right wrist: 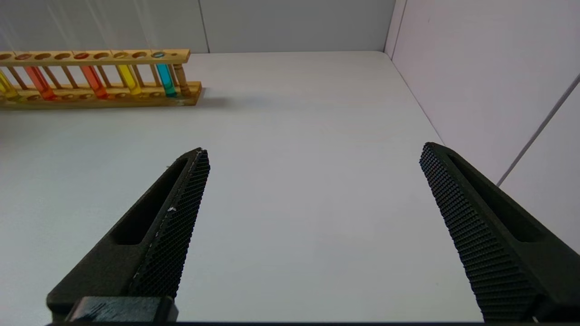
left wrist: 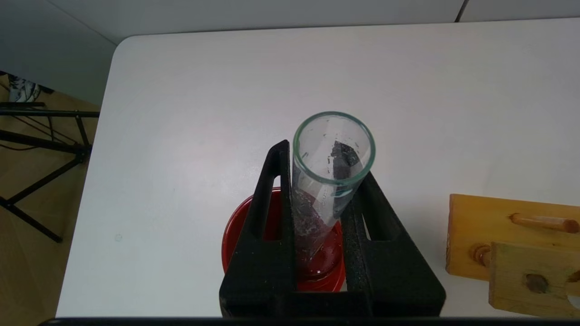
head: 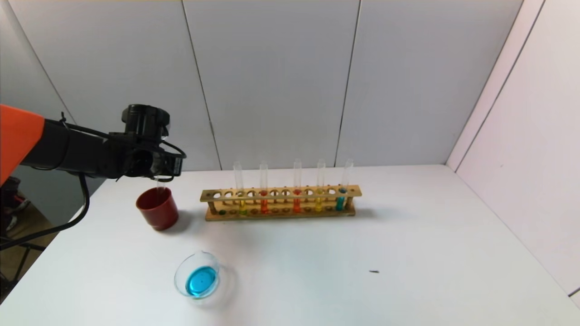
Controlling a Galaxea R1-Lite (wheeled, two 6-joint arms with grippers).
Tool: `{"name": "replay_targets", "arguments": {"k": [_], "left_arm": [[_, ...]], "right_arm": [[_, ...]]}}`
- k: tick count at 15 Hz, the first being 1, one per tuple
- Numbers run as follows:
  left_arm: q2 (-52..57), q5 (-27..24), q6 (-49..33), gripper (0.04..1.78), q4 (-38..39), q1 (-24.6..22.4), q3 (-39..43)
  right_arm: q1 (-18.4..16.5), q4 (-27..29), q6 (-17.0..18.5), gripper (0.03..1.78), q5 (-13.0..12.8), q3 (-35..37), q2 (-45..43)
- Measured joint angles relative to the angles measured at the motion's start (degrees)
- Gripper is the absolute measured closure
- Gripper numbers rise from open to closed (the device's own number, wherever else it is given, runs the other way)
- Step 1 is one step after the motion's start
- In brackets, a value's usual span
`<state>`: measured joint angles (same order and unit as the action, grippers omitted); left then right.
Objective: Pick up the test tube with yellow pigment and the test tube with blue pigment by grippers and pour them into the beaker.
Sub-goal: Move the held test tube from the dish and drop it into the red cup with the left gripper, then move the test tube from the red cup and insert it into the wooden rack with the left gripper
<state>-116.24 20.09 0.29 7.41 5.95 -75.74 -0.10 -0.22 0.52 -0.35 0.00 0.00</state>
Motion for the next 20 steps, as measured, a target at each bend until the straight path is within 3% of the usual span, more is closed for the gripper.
{"name": "replay_targets", "arguments": {"k": [3, 5, 8, 11, 14, 20], "left_arm": [[0.39, 0.06, 0.15, 1.46, 2.54, -0.05, 2.91], [0.83, 0.16, 0.41, 1.34, 4.27, -0.05, 4.41], [1.9, 0.09, 0.39, 0.95, 4.41, 0.0, 5.79], [3.8, 0.13, 0.12, 0.44, 4.4, 0.33, 6.5], [7.73, 0.06, 0.22, 0.15, 4.35, 1.35, 8.61], [18.8, 0.66, -2.38, 0.07, 2.39, 5.35, 14.91]], "right_arm": [[0.0, -0.02, 0.0, 0.11, 0.02, 0.0, 0.0], [0.02, 0.0, 0.0, 0.11, 0.0, 0.0, 0.0], [0.0, -0.02, 0.0, 0.11, 0.02, 0.0, 0.0], [0.0, 0.0, 0.0, 0.11, 0.02, 0.0, 0.0], [0.0, -0.02, 0.0, 0.11, 0.0, 0.0, 0.0], [0.0, -0.02, 0.0, 0.11, 0.02, 0.0, 0.0]]}}
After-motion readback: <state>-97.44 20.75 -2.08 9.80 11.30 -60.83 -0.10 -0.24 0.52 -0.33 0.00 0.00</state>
